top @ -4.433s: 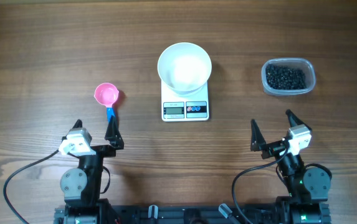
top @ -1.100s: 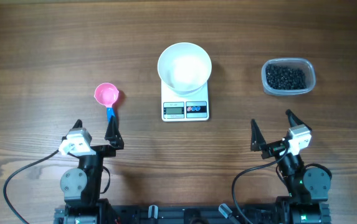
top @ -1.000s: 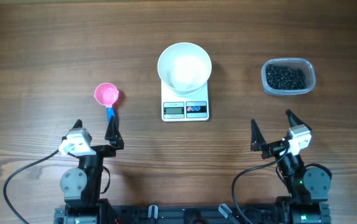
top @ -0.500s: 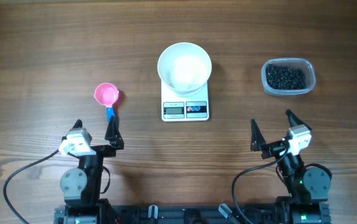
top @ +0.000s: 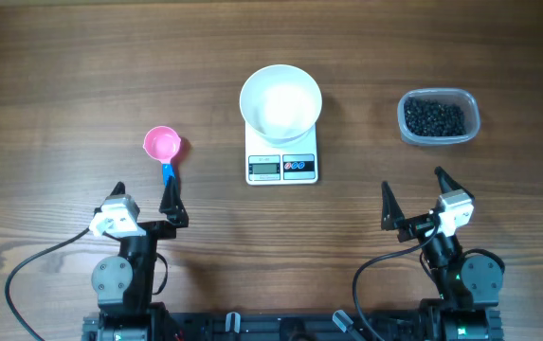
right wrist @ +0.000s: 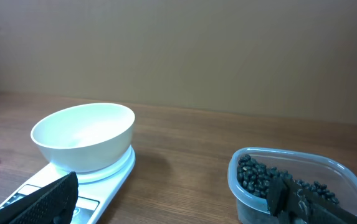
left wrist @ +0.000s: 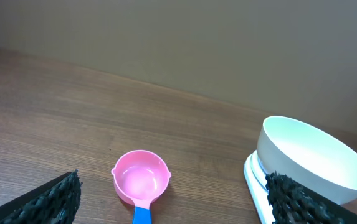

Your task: Scoop item into bowl and weigh 150g on scale

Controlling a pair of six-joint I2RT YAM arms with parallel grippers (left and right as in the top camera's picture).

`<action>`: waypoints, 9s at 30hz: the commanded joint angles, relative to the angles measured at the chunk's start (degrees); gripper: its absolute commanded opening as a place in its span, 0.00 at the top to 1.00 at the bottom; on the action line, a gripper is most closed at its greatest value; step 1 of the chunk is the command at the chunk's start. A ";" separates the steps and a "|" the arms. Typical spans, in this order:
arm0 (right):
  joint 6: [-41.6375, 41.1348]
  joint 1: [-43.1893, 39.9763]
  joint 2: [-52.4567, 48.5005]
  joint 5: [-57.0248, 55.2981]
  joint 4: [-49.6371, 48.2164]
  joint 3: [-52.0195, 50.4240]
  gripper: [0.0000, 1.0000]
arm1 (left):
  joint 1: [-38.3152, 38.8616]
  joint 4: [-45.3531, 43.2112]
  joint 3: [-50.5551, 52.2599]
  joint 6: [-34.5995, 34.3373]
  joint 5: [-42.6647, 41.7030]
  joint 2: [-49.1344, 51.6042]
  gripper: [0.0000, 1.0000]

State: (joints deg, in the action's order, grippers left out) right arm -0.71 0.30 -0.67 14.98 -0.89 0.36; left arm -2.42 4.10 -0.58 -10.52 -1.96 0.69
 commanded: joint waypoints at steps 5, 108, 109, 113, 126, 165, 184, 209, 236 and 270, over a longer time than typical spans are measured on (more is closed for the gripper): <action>0.61 0.22 0.50 0.11 -0.39 -0.07 0.00 | -0.42 0.26 0.26 1.14 0.52 -0.31 0.00; 0.63 0.22 0.50 0.11 -0.39 -0.07 0.00 | -0.42 53.68 -85.37 -1.95 -15.65 72.19 0.00; 0.63 0.22 0.50 0.11 -0.39 -0.07 0.00 | -0.42 53.66 -85.37 -1.92 -16.76 73.42 0.00; 0.59 0.22 0.50 0.11 -0.39 -0.07 0.00 | -0.42 54.05 -85.37 -1.90 -20.55 77.55 0.25; 0.61 0.24 0.50 0.11 -0.39 -0.07 0.00 | -0.42 60.63 -84.52 -5.62 -7.58 78.95 0.96; 0.61 0.24 0.50 0.11 -0.39 -0.07 0.01 | -0.42 62.36 -80.96 -6.88 -5.64 86.62 0.47; 0.61 0.24 0.50 0.11 -0.39 -0.07 0.00 | -0.42 61.07 -80.96 -6.86 -5.66 86.66 0.00; 0.63 0.24 0.50 0.11 -0.39 -0.07 0.00 | -0.42 59.34 -80.94 -6.62 -5.33 86.77 0.00; 0.63 0.24 0.50 0.11 -0.39 -0.07 0.00 | -0.42 23.47 -46.60 -6.19 0.11 89.22 0.04; 0.63 0.24 0.50 0.11 -0.39 -0.07 0.00 | 3.39 18.32 -46.47 0.70 6.14 96.72 0.62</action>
State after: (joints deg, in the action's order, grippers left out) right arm -0.71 0.30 -0.62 14.98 -1.06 0.36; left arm 0.80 22.85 -47.51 -10.13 3.40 96.23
